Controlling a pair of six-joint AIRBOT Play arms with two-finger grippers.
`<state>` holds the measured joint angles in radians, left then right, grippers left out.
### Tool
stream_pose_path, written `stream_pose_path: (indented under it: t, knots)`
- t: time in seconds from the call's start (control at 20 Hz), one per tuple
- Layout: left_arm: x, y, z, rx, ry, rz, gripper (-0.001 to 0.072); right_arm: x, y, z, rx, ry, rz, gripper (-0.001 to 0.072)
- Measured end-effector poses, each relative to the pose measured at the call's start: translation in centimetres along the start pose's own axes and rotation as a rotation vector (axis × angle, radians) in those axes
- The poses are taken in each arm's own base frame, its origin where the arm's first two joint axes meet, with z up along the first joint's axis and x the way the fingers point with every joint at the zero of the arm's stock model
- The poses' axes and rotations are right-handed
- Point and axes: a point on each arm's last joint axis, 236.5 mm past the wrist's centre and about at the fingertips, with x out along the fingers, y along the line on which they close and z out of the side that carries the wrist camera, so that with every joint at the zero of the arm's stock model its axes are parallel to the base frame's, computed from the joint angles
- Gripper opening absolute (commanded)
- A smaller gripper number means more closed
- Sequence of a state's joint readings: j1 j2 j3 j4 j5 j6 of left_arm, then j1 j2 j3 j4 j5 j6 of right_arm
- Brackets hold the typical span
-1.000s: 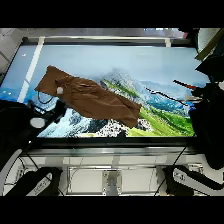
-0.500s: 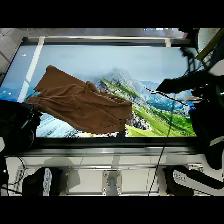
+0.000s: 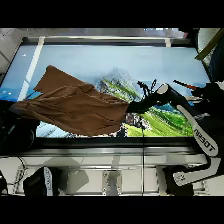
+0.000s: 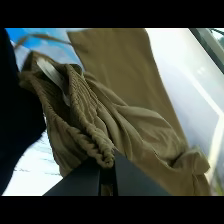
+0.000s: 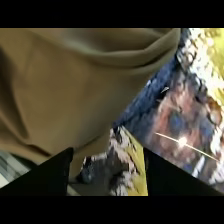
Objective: Fold the clothes and pants, and hang the long-sleeved shirts on hangers.
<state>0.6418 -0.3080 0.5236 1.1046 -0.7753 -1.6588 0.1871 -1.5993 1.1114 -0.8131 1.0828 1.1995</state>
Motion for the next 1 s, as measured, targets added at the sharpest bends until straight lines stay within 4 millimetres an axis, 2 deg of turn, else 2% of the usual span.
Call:
stream_pose_path:
  t: [0.1,0.3,0.45,0.55,0.6,0.75,0.8,0.85,1.0]
  knots:
    - [-0.5,0.6,1.1,0.01,-0.03,0.03,0.0025,1.1,0.7,0.7,0.006,-0.011,0.027,0.0512]
    - [-1.0,1.1,1.8,0.022,-0.043,0.06,0.0026,2.5,3.0,2.1,-0.033,-0.033,0.077,0.0509]
    - [-1.1,1.5,1.9,0.034,-0.044,0.077,0.0026,3.7,4.7,2.4,-0.071,-0.028,0.097,0.0507]
    - [-1.1,1.6,2.0,0.038,-0.045,0.082,0.0026,4.7,5.1,2.4,-0.082,-0.02,0.099,0.0506]
    - [-1.1,1.7,2.0,0.04,-0.045,0.084,0.0026,5.1,5.2,2.2,-0.085,-0.011,0.099,0.0483]
    - [-1.1,1.7,2.0,0.043,-0.045,0.087,0.0026,5.7,4.8,2.0,-0.089,0.001,0.08,0.0254]
    - [-1.1,1.8,2.0,0.044,-0.045,0.089,0.0026,5.8,4.6,1.9,-0.091,0.006,0.073,0.0072]
    - [-1.2,1.8,2.0,0.044,-0.045,0.089,0.0026,5.9,4.6,1.9,-0.09,0.006,0.072,0.0012]
    - [-1.2,1.7,2.1,0.044,-0.046,0.088,0.0025,5.6,4.6,2.4,-0.108,0.003,0.06,0.0011]
